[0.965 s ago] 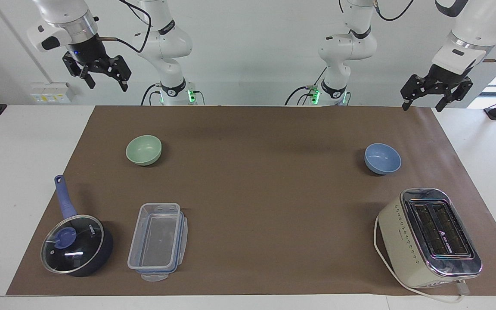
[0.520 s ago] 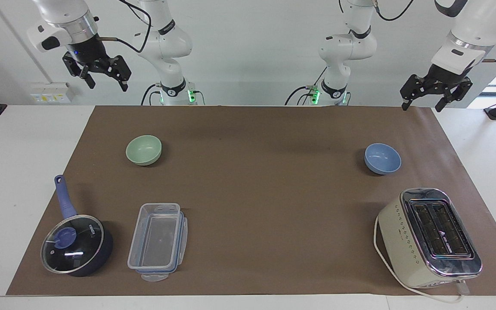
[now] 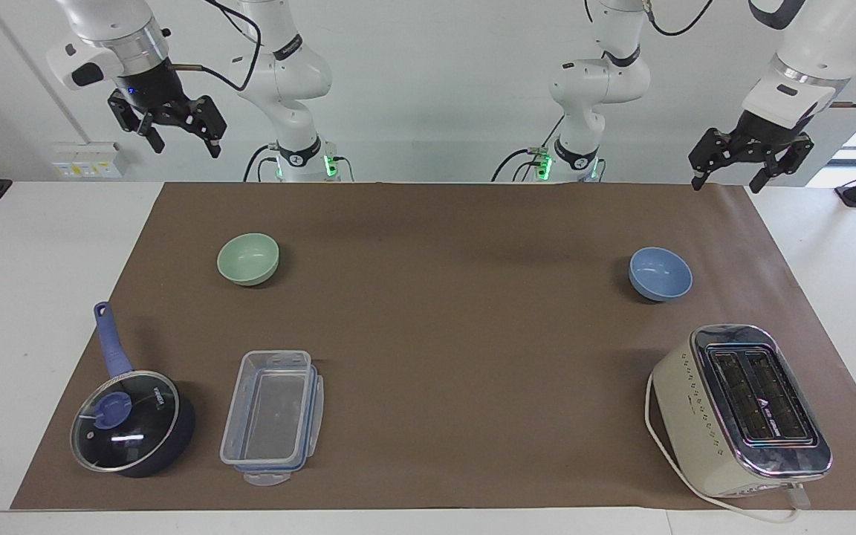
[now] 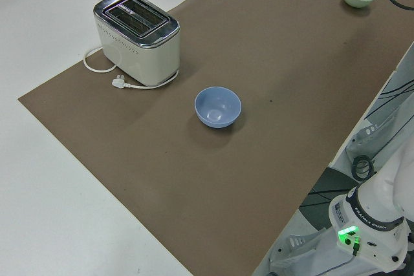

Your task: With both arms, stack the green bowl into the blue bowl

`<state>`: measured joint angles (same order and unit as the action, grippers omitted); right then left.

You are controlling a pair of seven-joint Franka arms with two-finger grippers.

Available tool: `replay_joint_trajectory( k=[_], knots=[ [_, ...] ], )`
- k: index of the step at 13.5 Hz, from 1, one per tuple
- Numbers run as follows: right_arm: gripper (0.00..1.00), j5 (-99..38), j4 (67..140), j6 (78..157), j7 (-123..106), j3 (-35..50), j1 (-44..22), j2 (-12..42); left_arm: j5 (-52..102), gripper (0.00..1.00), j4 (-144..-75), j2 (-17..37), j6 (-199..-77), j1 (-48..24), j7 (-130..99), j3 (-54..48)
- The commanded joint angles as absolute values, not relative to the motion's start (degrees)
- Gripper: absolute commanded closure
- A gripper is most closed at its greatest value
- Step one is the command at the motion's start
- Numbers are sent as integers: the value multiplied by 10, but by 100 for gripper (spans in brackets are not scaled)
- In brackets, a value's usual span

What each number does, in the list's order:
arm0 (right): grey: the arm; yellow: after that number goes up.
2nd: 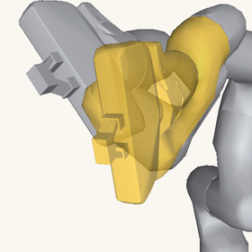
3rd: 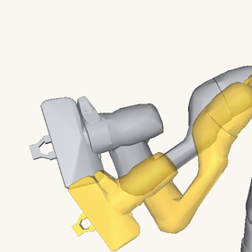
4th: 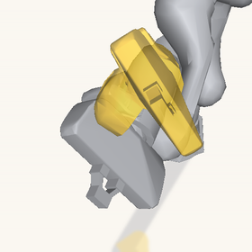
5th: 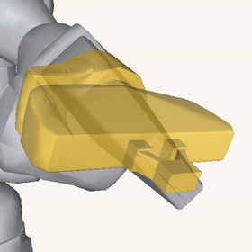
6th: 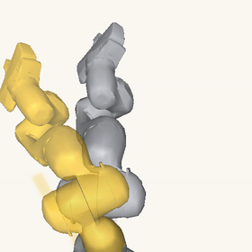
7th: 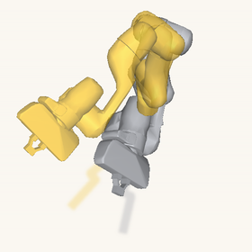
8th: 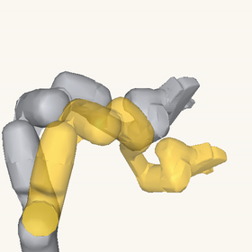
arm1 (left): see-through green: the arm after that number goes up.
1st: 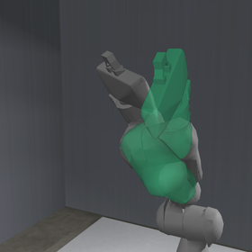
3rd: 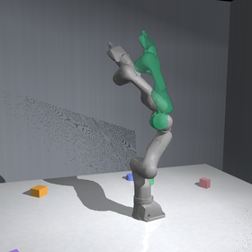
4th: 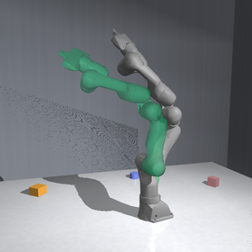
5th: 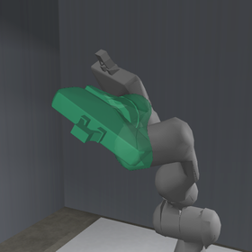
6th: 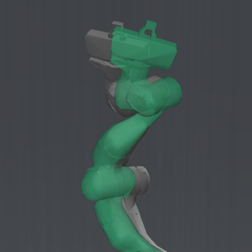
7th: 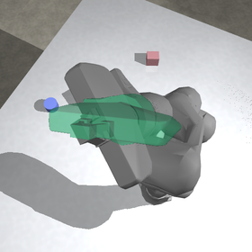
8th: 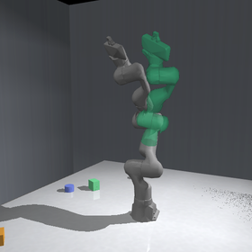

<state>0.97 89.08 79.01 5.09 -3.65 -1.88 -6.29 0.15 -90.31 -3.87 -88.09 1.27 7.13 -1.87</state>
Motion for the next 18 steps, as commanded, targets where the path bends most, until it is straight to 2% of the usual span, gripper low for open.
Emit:
replay_joint_trajectory(
  k=[1,5,14,18],
  knots=[
    [0,5,894,787,37,-38,-13,-67,17,0,-922,-54,-877,29,97,-16],
    [0,5,895,787,37,-38,-12,-67,60,0,-967,-57,-904,86,183,-16],
    [0,5,904,787,37,-38,-11,-74,141,0,-1227,-70,-1127,178,342,-15],
    [0,5,904,787,37,-38,-11,-74,171,0,-1302,-40,-1232,185,378,-15]
  ],
)
